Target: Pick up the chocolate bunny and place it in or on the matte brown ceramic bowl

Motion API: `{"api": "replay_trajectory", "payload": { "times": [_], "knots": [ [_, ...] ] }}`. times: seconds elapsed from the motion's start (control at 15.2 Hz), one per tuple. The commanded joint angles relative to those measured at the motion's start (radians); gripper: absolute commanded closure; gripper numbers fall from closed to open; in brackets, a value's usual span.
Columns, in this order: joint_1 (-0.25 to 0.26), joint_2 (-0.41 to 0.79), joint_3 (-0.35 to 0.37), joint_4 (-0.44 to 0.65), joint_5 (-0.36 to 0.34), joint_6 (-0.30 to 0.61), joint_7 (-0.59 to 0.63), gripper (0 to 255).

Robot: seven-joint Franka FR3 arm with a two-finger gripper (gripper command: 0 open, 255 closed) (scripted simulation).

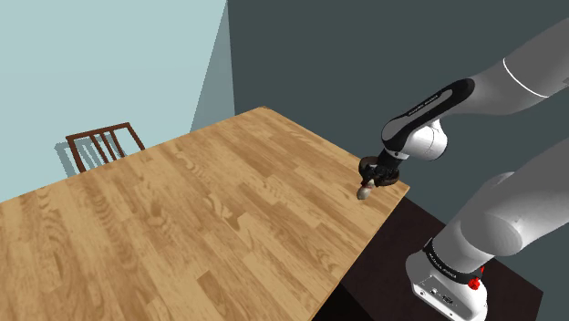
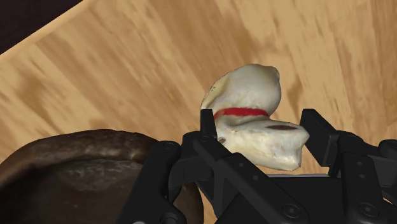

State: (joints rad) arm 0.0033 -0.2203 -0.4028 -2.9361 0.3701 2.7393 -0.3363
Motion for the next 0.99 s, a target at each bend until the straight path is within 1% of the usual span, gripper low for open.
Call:
{"api": "replay_trajectory", "payload": {
  "times": [0.0, 0.33, 0.59, 0.92],
  "knots": [
    [0.000, 0.001, 0.000, -0.001, 0.000, 0.000, 0.000, 255],
    [0.000, 0.001, 0.000, 0.000, 0.000, 0.000, 0.000, 255],
    [-0.066, -0.083, 0.041, -0.003, -0.101, -0.075, 0.083, 255],
    [-0.124, -0.178, 0.082, 0.006, -0.175, -0.174, 0.150, 255]
  ]
}}
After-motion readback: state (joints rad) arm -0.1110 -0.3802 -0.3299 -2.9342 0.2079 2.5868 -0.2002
